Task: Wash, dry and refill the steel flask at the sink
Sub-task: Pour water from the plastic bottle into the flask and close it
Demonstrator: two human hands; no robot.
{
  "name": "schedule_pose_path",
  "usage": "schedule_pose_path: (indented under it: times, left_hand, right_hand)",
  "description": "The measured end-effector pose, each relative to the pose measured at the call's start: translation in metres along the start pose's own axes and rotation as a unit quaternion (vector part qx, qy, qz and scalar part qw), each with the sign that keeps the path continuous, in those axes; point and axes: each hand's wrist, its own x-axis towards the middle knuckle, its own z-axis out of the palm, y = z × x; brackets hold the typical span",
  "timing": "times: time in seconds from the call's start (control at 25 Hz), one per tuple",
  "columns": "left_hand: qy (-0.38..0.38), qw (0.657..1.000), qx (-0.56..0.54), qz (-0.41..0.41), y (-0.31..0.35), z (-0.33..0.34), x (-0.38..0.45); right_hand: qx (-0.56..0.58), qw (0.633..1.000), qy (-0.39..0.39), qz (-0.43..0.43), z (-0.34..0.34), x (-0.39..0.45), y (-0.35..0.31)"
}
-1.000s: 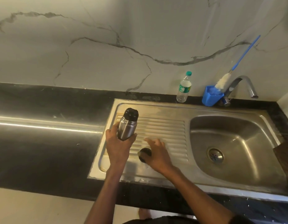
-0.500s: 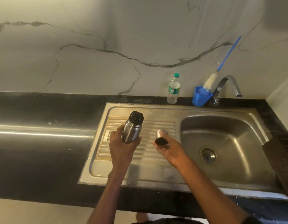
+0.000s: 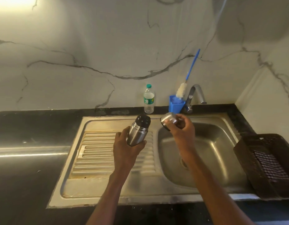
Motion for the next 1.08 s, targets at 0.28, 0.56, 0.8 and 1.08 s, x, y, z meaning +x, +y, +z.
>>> schedule_pose_path:
  times: [0.28,0.56,0.8,1.08]
  left_hand:
    - [0.002,1.0,0.006,0.018,0.034,0.019,0.006]
    - [-0.055,0.996,0.009,0.065,0.046,0.019,0.027]
    - [-0.118,0.985,0.04,0.118,0.055,0.017,0.043]
    - [-0.11,0.986,0.059,0.112,0.053,0.023,0.044]
  right_hand:
    - [-0.132,0.978,0.035,-0.159,-0.028,0.019,-0.009]
    - [0.053,0.988,-0.134,-0.058,-0.048,0.048,-0.051]
    - [-0.03,0.958,-0.281,-0.053,-0.042,0.045,-0.057]
    - [-0.165,0.957,-0.201,-0.128,-0.018,0.038,-0.044]
